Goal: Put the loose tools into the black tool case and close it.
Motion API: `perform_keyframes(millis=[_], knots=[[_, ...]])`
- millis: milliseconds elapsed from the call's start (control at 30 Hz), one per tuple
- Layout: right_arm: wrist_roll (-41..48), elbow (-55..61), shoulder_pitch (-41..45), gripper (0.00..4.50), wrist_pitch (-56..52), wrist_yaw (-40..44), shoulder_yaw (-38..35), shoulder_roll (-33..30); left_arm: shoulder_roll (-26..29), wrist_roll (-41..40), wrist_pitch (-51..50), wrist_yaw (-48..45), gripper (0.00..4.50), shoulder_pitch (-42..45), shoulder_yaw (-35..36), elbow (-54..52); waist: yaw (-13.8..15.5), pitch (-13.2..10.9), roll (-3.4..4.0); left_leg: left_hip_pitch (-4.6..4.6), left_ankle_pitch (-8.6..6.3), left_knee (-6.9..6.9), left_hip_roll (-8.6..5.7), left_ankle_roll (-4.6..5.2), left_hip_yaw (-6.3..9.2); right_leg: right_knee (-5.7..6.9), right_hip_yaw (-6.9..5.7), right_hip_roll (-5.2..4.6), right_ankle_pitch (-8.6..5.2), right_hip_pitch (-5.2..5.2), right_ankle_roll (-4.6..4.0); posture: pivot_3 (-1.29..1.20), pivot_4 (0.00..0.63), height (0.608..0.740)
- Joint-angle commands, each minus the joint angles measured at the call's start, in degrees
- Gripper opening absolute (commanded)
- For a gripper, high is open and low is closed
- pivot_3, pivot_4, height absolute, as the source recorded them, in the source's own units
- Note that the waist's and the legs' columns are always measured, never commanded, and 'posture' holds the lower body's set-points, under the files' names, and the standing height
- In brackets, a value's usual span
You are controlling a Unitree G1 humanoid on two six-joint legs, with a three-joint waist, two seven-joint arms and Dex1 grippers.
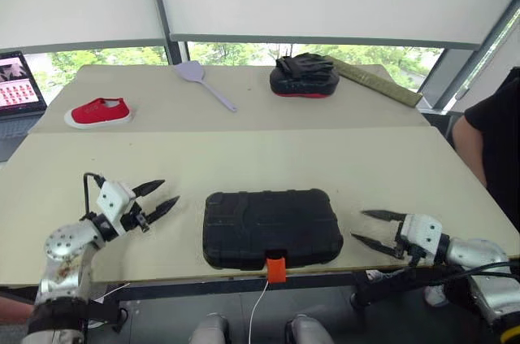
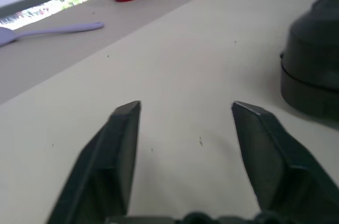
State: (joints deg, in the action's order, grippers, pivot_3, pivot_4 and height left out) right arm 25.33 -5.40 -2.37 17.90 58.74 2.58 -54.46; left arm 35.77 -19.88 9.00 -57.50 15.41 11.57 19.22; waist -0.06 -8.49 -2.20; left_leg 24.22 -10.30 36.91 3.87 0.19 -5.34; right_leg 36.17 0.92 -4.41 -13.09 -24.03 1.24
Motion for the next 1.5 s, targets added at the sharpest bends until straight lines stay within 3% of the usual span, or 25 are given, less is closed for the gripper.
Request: perform_keyframes(millis=[33, 167, 267, 433, 767, 933, 1067, 1233, 1367, 1500], knots=[[5.24, 12.9, -5.05, 1.45, -11.4, 5.05, -0.04, -3.94, -0.14, 0.56, -6.93, -0.85, 1.31, 6.16, -4.07, -0.81, 0.21, 0.06, -0.1, -0.01, 0.0, 0.0, 0.02, 0.0, 0.03, 0.0, -0.04, 0.02, -0.03, 0.0, 0.04, 0.0, 0.15, 0.74], [6.65, 21.24, -4.9, 0.07, -20.41, 4.33, 1.72, -3.04, -1.05, 3.08, -8.77, -1.51, 0.0, 11.69, -7.81, 2.37, 0.06, 0.07, -0.11, 0.0, 0.0, 0.03, 0.03, -0.01, 0.0, -0.01, -0.04, 0.05, -0.17, -0.07, 0.27, 0.0, 0.15, 0.74], [5.37, 25.12, -0.66, 0.02, -26.86, 2.7, 4.98, -0.39, -1.74, 4.59, -8.24, -3.38, 0.0, 14.88, -10.06, 5.74, -0.1, 0.05, -0.14, 0.02, 0.0, 0.03, 0.04, 0.0, 0.01, 0.0, -0.03, 0.1, -0.16, -0.12, 0.26, 0.0, 0.15, 0.74], [0.32, 21.91, 7.0, 0.02, -29.23, -1.15, 6.8, 6.65, -1.83, 4.81, -9.08, -6.28, 0.0, 15.96, -11.58, 7.27, -0.02, 0.04, -0.19, 0.14, 0.0, 0.05, 0.0, -0.01, 0.09, -0.01, -0.02, 0.15, -0.14, -0.17, 0.2, 0.0, 0.15, 0.74], [-13.8, 1.12, 24.13, 0.02, -20.8, -7.41, 6.23, 16.41, 0.07, 0.17, -19.85, -9.38, 0.0, 7.92, -10.2, -2.6, -0.66, -0.01, -0.26, 0.16, 0.02, 0.14, 0.02, -0.02, 0.07, 0.07, -0.03, 0.13, 0.02, -0.22, 0.03, 0.0, 0.15, 0.74], [-15.86, -10.88, 30.95, 0.02, -17.95, -7.8, 4.98, 18.89, -0.44, -2.32, -26.1, -4.28, 0.0, 3.55, -7.05, -8.84, -0.49, -0.03, -0.25, 0.21, 0.01, 0.09, -0.02, -0.01, 0.04, 0.01, -0.02, 0.09, 0.04, -0.23, -0.02, 0.0, 0.15, 0.74], [-14.75, -10.36, 30.17, 0.02, -19.51, -6.17, 3.54, 18.17, 0.62, -2.43, -25.58, -0.87, 0.0, 5.54, -3.14, -7.12, -0.16, -0.03, -0.25, 0.27, 0.0, 0.06, -0.01, 0.0, 0.14, 0.04, -0.09, 0.13, 0.03, -0.25, -0.04, 0.0, 0.15, 0.74], [-12.43, -4.84, 23.08, 0.02, -20.08, -4.84, -0.13, 16.06, 2.99, -8.64, -30.06, -8.37, 0.0, 9.13, -2.82, -12.69, 0.19, -0.03, -0.25, 0.3, 0.0, 0.07, -0.04, 0.0, 0.13, -0.01, -0.1, 0.08, 0.02, -0.22, -0.02, 0.0, 0.15, 0.74], [-9.4, 0.38, 16.87, 0.02, -18.85, -3.93, -3.31, 16.0, 0.75, -9.93, -35.01, -10.09, 0.0, 13.81, -9.24, -18.67, 0.78, -0.03, -0.25, 0.39, 0.0, 0.11, -0.09, 0.0, 0.13, -0.04, -0.11, 0.04, 0.03, -0.21, 0.04, 0.0, 0.15, 0.74], [-6.1, 6.8, 13.56, 0.02, -21.09, -2.77, -3.81, 16.82, -4.19, -1.87, -33.06, -9.0, 0.0, 16.86, -21.1, -17.8, 0.42, -0.03, -0.25, 0.21, 0.01, 0.18, -0.1, 0.0, 0.12, -0.03, -0.03, 0.09, 0.01, -0.08, 0.14, 0.0, 0.15, 0.74]])
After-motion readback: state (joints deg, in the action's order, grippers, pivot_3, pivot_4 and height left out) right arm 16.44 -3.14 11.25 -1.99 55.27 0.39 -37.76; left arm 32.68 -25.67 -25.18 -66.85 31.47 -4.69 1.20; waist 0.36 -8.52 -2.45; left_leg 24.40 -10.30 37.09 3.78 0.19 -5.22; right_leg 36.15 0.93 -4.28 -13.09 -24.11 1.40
